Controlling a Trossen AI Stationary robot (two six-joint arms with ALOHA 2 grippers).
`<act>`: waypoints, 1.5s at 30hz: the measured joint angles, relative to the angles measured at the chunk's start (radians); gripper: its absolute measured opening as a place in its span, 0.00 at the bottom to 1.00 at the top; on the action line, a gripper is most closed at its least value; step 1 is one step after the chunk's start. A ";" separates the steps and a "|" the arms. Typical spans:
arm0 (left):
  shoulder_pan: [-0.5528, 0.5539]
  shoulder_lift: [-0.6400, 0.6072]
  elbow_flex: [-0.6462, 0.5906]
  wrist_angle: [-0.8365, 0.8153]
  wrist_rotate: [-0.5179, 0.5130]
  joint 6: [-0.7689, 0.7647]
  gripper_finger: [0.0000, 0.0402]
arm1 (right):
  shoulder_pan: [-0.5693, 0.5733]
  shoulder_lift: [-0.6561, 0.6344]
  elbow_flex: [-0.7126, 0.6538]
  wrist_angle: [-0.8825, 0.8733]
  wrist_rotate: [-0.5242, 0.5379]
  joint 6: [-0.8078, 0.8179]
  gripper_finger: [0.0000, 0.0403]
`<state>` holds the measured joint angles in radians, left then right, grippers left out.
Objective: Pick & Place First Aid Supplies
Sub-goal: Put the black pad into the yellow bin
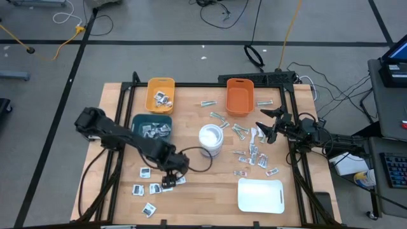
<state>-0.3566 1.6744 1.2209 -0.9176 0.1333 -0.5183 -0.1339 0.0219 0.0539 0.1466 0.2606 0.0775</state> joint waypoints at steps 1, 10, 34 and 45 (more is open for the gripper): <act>-0.007 0.014 0.000 0.014 0.000 -0.010 0.77 | 0.000 0.000 0.000 0.001 0.000 0.000 0.80; -0.025 0.156 0.000 0.098 -0.061 -0.070 0.77 | 0.000 0.000 0.000 0.000 0.000 0.000 0.80; -0.024 0.224 0.000 0.106 -0.051 -0.038 0.03 | 0.000 0.000 0.000 -0.001 0.000 0.000 0.81; 0.042 0.017 0.000 -0.024 -0.035 0.087 0.01 | 0.000 0.000 0.000 -0.001 0.000 0.000 0.80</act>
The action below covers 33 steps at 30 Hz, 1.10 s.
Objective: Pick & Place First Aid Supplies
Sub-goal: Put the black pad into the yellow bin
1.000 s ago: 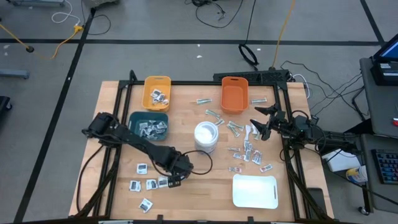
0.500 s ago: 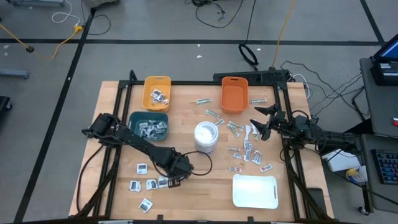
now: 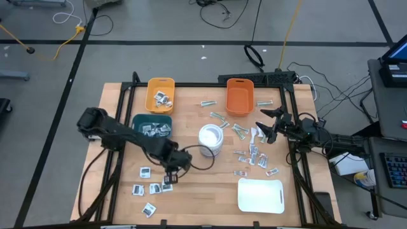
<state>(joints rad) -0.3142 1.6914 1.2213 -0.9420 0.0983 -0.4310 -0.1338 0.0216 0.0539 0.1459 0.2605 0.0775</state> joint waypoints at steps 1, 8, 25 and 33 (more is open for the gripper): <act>0.010 -0.021 0.000 -0.019 0.005 0.015 0.01 | 0.000 0.000 0.000 0.000 0.000 0.000 0.80; 0.103 -0.131 0.000 -0.161 0.007 0.082 0.01 | 0.000 0.000 0.000 0.000 0.000 0.000 0.80; 0.852 -0.186 0.000 -0.330 -0.048 0.435 0.00 | 0.000 0.000 0.000 0.000 0.000 0.000 0.81; 1.102 -0.095 0.004 -0.318 -0.051 0.543 0.00 | 0.000 0.000 0.000 0.000 0.000 0.000 0.80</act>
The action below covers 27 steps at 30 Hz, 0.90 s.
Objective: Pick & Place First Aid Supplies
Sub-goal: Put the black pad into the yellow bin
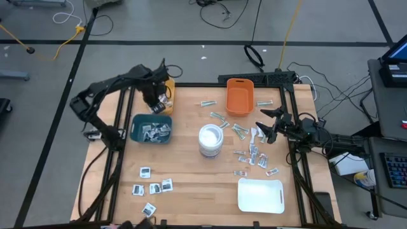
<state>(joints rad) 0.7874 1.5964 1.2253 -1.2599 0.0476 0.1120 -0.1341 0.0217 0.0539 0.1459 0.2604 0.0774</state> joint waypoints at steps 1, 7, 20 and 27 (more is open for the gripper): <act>0.018 0.023 0.007 0.006 0.001 0.000 0.00 | 0.000 0.000 0.000 0.000 0.000 0.000 0.80; 0.074 0.188 0.109 0.039 -0.024 0.017 0.00 | 0.000 0.000 0.000 0.000 0.000 0.000 0.80; 0.133 0.420 0.346 0.031 -0.003 0.025 0.03 | 0.000 0.000 0.000 0.000 0.000 0.000 0.80; 0.128 0.408 0.382 0.028 0.036 -0.032 0.32 | 0.000 0.000 0.000 0.000 0.000 0.000 0.81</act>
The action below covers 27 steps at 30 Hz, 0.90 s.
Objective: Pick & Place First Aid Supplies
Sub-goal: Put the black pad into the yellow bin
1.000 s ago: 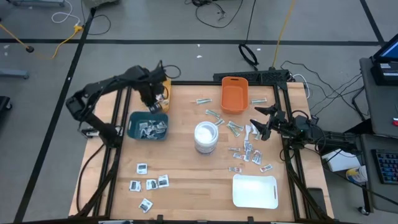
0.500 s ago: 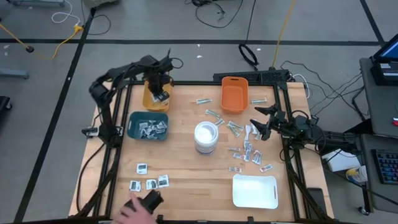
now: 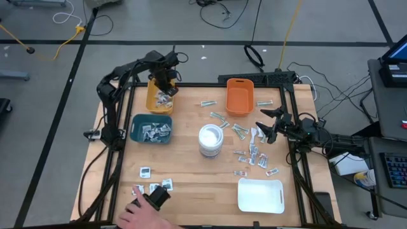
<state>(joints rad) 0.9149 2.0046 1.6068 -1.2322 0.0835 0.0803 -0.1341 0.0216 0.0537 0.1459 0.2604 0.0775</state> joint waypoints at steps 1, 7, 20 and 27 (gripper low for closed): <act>-0.005 -0.006 0.001 0.000 -0.014 -0.024 0.37 | 0.000 0.000 0.000 0.000 0.000 0.000 0.81; -0.050 -0.082 0.002 -0.023 -0.062 -0.162 0.62 | 0.000 0.000 0.000 0.000 0.000 0.000 0.80; -0.241 -0.255 -0.050 -0.080 -0.067 -0.576 0.76 | 0.000 0.000 0.000 0.000 0.000 0.000 0.81; -0.394 -0.372 -0.199 -0.040 -0.058 -0.796 0.73 | 0.000 0.000 0.000 0.000 0.000 0.000 0.80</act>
<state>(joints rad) 0.5206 1.6322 1.4079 -1.2724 0.0250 -0.7153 -0.1340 0.0219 0.0540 0.1459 0.2607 0.0776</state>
